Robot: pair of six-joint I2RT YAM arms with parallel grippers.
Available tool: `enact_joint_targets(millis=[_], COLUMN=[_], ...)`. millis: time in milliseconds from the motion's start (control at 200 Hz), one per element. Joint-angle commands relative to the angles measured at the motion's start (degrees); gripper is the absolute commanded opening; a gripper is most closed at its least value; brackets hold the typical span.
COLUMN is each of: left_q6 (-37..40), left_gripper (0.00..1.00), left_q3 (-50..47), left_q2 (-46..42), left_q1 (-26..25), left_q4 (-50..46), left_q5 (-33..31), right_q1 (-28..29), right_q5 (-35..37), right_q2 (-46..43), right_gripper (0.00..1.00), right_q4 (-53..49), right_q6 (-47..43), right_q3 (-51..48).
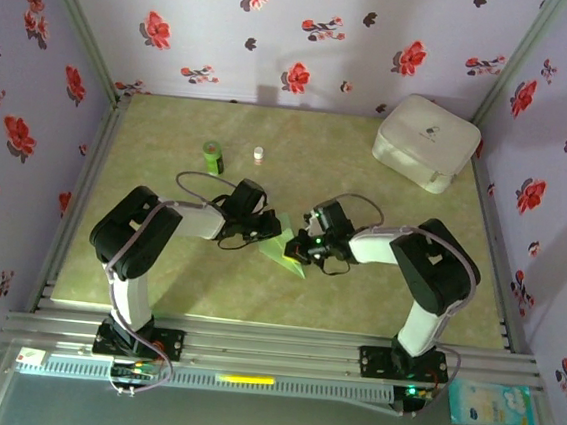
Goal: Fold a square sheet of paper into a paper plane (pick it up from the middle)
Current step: Fourth fold the wing at the center of the table.
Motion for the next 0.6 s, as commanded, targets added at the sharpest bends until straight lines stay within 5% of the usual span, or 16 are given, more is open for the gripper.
enact_joint_targets(millis=[0, 595], left_q6=[0.06, -1.45], left_gripper=[0.07, 0.07], left_q3=[-1.74, -4.08], left_q2=[0.84, 1.49], left_q1=[0.43, 1.92], left_q4=[-3.41, -1.27], left_q5=[-3.25, -2.44], right_q1=[0.41, 0.36], right_q5=[0.46, 1.51], right_q2=[0.20, -14.95], right_gripper=[0.05, 0.06], right_q4=[0.50, -2.93], right_q6=[0.89, 0.16], right_q3=[-3.86, -19.18])
